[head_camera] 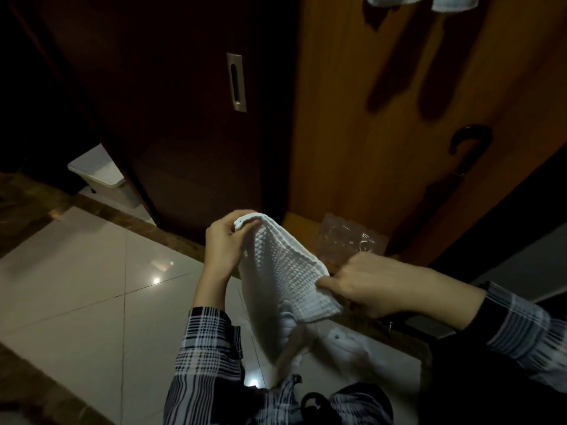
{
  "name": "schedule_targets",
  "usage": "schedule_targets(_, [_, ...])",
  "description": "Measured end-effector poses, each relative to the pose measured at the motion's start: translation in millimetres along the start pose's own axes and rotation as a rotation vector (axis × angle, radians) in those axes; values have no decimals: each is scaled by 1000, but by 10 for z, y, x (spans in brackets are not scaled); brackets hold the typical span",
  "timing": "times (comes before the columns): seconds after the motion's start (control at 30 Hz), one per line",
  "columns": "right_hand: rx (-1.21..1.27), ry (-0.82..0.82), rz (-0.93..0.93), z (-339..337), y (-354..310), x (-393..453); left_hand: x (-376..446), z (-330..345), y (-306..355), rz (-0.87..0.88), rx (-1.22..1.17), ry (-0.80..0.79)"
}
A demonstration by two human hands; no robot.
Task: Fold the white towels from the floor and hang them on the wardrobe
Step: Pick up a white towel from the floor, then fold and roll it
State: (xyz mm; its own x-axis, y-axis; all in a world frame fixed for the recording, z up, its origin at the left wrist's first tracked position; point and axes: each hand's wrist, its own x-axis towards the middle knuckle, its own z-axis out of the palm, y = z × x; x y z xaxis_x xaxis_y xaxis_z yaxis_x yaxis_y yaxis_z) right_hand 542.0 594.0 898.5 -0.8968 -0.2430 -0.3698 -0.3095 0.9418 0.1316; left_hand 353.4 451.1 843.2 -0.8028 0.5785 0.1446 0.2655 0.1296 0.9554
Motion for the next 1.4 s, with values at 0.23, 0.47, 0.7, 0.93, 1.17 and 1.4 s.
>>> schedule_targets(0.23, [-308,299,-288,119,-148,199,16,-6,98,65,4,-45])
schedule_targets(0.47, [-436,398,-433,-143,-76,412,32,-102,219,168,-17,-139])
schedule_targets(0.7, [-308,436,-364,-71,143,496,56,-180,186,127,-86,-81])
schedule_targets(0.93, [-62,717,-96,-19,350,407,76,-105,249,122,-150,-117])
schedule_targets(1.17, [300,1001,266,-116,344,337,70,55,392,133,-234,-154])
schedule_targets(1.4, [578,1043,367,-152,338,335,48,152,389,132,-243,-202])
